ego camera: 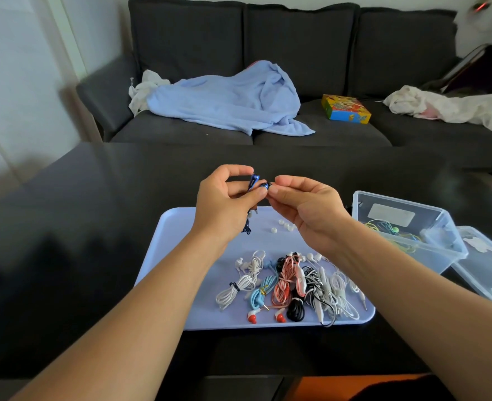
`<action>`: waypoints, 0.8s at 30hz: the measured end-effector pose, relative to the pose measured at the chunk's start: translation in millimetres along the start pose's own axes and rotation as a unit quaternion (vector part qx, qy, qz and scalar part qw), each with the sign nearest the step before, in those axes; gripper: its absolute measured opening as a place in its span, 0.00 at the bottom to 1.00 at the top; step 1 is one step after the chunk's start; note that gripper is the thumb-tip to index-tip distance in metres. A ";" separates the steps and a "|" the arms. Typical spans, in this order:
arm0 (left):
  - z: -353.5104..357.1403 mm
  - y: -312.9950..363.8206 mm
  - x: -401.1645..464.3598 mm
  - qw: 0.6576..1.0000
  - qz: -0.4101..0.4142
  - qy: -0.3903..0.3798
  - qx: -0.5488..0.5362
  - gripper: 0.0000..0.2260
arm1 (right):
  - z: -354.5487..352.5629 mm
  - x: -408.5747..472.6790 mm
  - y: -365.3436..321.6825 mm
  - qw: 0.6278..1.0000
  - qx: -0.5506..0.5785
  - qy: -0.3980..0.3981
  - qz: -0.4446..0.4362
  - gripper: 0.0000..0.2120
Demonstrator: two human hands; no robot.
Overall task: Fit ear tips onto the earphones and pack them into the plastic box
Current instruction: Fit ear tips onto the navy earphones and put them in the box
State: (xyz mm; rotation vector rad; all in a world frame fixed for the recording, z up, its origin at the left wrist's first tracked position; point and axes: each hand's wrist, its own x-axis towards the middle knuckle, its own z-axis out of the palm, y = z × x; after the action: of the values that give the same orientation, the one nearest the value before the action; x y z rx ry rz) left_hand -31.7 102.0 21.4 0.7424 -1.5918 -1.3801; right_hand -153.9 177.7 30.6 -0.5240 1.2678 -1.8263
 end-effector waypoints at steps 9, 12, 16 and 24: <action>-7.6 -1.7 1.4 0.996 0.035 -0.052 0.070 0.13 | -6.5 0.3 -5.1 0.994 0.030 -0.024 0.102 0.07; -7.5 0.5 0.9 0.997 0.017 -0.053 0.044 0.13 | -4.9 -1.0 -5.7 0.991 0.046 -0.030 0.120 0.06; -6.5 -0.4 1.9 1.000 -0.017 -0.023 0.004 0.12 | 0.0 -2.9 -0.5 0.999 0.004 -0.003 0.037 0.07; -3.5 2.6 -0.7 0.999 -0.021 -0.014 -0.024 0.12 | 4.2 -9.5 0.8 0.997 -0.049 0.037 -0.043 0.08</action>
State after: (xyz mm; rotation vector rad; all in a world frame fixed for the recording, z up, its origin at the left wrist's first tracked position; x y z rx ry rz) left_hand -28.0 101.6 23.7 0.7348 -1.5680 -1.4601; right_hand -145.2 183.0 32.6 -0.5762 1.4096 -1.8761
